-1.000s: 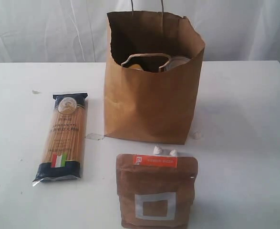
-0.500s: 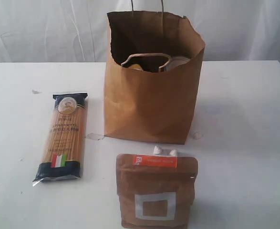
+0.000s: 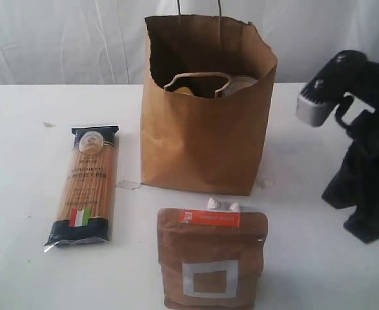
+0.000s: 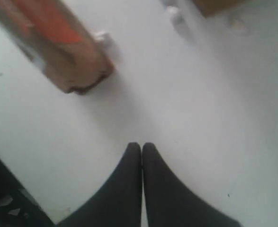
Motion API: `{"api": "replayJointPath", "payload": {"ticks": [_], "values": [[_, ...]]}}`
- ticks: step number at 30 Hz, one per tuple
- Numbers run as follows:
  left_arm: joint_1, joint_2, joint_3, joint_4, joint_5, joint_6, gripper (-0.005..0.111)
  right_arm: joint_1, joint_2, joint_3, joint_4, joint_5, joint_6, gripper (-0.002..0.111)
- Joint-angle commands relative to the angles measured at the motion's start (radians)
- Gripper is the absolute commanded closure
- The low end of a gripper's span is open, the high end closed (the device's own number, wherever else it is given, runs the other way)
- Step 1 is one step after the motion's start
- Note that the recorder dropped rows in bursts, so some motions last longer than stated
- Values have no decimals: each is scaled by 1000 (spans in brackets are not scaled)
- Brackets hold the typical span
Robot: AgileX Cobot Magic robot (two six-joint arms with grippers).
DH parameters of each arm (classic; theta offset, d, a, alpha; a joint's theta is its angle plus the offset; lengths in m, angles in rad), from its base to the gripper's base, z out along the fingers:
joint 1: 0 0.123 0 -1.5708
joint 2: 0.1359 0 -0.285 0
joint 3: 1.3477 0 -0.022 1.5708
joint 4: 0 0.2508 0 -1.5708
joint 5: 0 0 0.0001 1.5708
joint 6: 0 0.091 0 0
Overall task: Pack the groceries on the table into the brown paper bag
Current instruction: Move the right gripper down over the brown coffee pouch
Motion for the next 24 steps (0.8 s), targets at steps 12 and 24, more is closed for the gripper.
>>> {"api": "replayJointPath", "payload": {"ticks": [12, 24], "values": [[2, -5, 4, 3, 4, 2, 107, 136, 13, 3, 232, -122, -241, 15], [2, -5, 4, 3, 4, 2, 107, 136, 21, 8, 245, -282, -233, 3]]}}
